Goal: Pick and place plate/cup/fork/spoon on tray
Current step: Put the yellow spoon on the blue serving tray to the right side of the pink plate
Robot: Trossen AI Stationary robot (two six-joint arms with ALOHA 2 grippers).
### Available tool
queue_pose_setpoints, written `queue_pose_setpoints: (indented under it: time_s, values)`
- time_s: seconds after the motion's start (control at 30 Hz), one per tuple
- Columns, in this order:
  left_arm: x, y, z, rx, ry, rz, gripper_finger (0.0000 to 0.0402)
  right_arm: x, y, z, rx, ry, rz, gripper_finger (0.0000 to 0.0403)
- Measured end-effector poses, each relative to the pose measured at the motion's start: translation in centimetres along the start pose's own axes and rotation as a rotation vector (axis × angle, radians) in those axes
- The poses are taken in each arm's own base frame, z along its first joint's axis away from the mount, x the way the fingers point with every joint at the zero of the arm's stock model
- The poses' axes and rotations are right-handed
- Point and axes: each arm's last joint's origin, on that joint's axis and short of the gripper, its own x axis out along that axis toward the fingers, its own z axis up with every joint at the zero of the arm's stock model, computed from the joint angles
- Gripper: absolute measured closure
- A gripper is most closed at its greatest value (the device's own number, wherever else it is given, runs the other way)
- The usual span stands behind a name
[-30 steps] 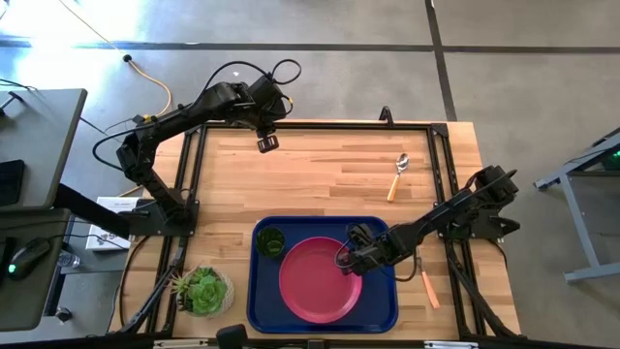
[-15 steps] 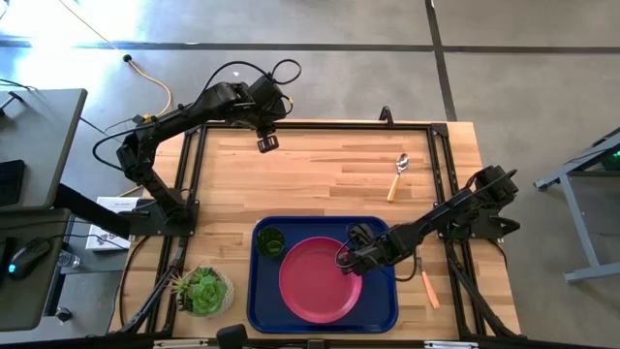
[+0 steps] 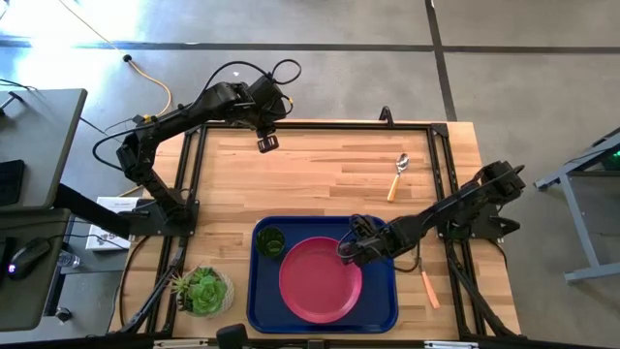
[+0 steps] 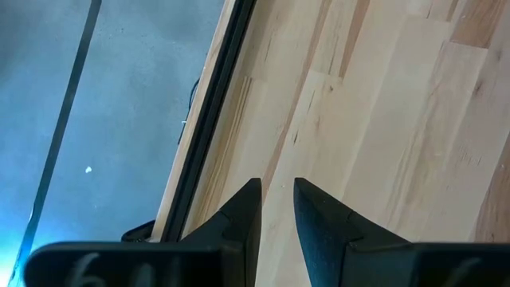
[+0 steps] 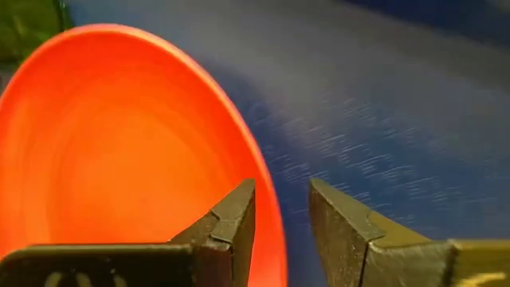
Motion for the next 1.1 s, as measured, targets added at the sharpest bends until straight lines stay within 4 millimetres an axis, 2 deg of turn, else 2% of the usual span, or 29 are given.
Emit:
queue_pose_setpoints:
  time_s: [0.33,0.67,0.87,1.1]
  values:
    - [0.0,0.0,0.0,0.0,0.0,0.0,0.0337,-4.1,-0.6,2.6,0.051,-0.091,0.036,0.0295]
    - [0.0,0.0,0.0,0.0,0.001,0.0,0.0337,-7.9,-3.2,6.1,0.125,-0.224,-0.049,0.0295]
    - [0.0,0.0,0.0,-0.002,-0.001,-0.004,0.0337,-8.9,-5.5,8.5,0.201,-0.272,-0.188,0.0295]
    - [0.0,0.0,0.0,-0.007,-0.001,-0.004,0.0337,-9.0,-7.8,10.7,0.294,-0.259,-0.35,0.0295]
